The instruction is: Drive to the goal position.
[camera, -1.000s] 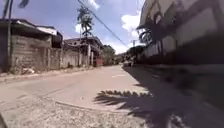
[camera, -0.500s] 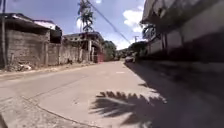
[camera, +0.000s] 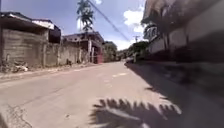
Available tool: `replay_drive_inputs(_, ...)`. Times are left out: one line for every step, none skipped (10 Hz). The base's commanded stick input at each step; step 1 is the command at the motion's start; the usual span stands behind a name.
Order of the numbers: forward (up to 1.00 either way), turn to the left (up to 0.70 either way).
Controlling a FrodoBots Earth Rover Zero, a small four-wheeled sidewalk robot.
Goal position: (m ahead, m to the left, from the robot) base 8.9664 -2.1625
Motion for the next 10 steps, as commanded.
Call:
replay_drive_inputs(0.7, -0.31)
replay_drive_inputs(0.7, -0.31)
replay_drive_inputs(0.7, -0.32)
replay_drive_inputs(0.7, -0.31)
replay_drive_inputs(0.7, -0.32)
replay_drive_inputs(0.7, -0.09)
replay_drive_inputs(0.7, -0.01)
replay_drive_inputs(0.7, 0.0)
replay_drive_inputs(0.7, 0.0)
replay_drive_inputs(0.7, 0.0)
